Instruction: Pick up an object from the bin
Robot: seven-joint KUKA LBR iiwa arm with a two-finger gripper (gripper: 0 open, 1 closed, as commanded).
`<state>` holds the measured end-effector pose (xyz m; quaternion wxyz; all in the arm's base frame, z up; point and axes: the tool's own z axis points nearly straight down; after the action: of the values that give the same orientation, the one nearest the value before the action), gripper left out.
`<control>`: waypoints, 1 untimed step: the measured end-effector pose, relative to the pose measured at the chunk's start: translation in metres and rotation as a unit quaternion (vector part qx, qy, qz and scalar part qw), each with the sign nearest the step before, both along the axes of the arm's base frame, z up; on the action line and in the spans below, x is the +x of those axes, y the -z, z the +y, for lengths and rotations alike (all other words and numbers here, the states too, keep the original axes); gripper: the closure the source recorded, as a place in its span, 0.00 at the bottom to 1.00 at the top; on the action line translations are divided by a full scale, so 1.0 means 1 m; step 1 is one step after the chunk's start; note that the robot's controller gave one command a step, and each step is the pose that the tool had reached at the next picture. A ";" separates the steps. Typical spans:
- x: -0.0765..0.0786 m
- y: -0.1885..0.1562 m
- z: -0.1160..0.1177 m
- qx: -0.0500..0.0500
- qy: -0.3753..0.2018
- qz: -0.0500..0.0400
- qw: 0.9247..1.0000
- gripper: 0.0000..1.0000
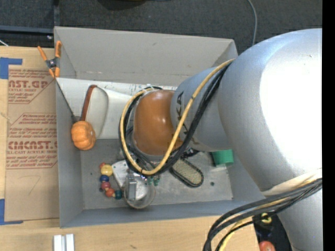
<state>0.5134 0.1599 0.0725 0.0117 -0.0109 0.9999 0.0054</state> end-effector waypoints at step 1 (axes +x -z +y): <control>0.020 -0.077 -0.038 -0.003 -0.098 -0.006 0.995 0.00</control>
Offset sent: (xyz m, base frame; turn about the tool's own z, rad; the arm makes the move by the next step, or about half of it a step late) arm -0.0087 -0.0301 0.0030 -0.0183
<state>0.5335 0.1217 0.1497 0.0170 -0.1088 0.9939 0.0040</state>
